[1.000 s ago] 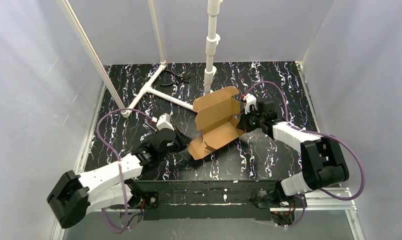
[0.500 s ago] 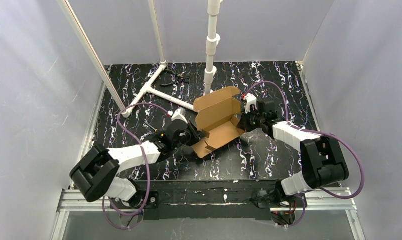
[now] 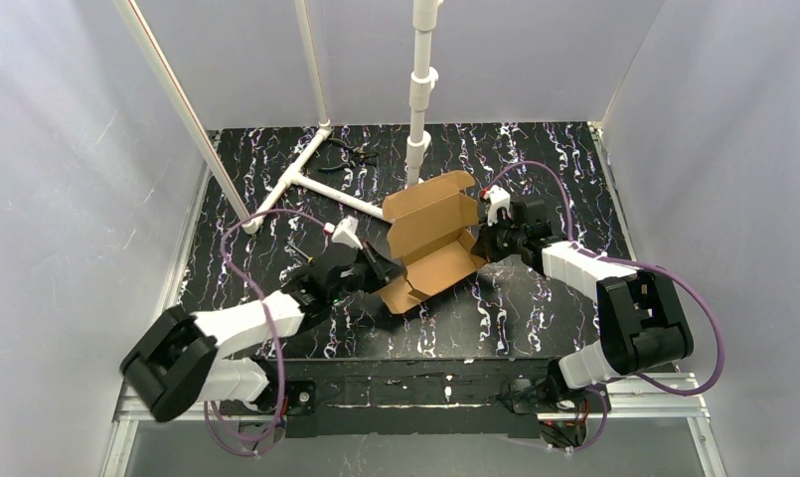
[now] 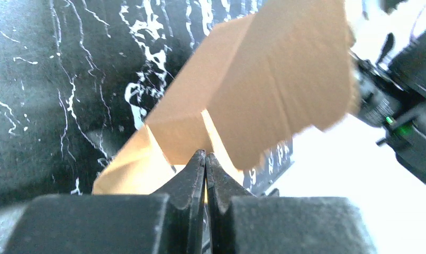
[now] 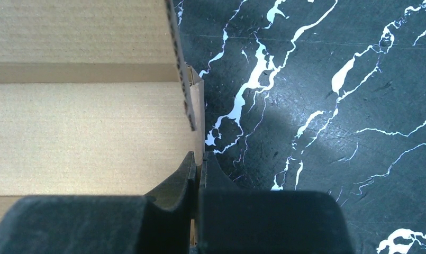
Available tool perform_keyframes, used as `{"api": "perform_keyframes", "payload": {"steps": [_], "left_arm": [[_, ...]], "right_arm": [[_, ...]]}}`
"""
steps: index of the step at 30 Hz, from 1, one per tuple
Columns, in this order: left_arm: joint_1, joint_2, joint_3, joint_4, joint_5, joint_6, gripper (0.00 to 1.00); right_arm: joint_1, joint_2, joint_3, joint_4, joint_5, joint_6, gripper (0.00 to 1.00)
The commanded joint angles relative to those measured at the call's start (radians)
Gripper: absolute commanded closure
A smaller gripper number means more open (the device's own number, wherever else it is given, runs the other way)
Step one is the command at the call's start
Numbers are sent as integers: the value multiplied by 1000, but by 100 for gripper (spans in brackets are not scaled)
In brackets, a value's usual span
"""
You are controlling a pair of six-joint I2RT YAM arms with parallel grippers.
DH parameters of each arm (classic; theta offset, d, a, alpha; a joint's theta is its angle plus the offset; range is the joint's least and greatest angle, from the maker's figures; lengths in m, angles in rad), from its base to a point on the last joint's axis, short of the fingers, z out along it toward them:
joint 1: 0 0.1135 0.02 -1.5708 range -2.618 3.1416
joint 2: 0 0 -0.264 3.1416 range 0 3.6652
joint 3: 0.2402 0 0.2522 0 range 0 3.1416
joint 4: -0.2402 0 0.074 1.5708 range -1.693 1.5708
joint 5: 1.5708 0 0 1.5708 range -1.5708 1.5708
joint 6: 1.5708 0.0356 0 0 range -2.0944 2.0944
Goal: Fold the paper box
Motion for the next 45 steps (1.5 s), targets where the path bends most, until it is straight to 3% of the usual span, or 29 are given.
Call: {"api": "perform_keyframes", "payload": {"steps": [1,4,8,11,18,19,21,22,25,27,32,36,41,45], "left_arm": [[16,-202,-115,20,104,91,90],[39,-344,-196,19,132,140,60],[83,-472,-214,21,120,234,27],[133,-438,-150,25,185,303,22],[221,-190,19,69,346,330,25],[227,-162,35,81,365,327,33],[242,-106,69,99,410,310,63],[250,-77,86,104,436,302,72],[262,-4,116,140,519,303,82],[275,24,113,184,582,327,100],[337,55,102,272,789,406,100],[378,113,138,326,973,388,100],[380,180,179,340,1038,360,99],[391,116,115,342,924,334,77]], "right_arm": [[7,0,23,26,-3,5,99],[7,3,25,25,-10,6,99],[7,2,23,25,-16,6,99],[8,2,23,25,-21,5,99],[7,-2,23,24,-27,5,99],[7,-1,23,24,-29,5,99],[7,0,25,23,-32,5,99],[7,2,24,22,-35,5,99],[7,5,25,21,-37,6,99],[7,4,25,21,-39,5,99],[7,2,25,21,-76,0,99],[7,3,23,22,-95,-2,99],[7,0,23,25,-121,-1,99],[7,-12,19,27,-117,3,99]]}}
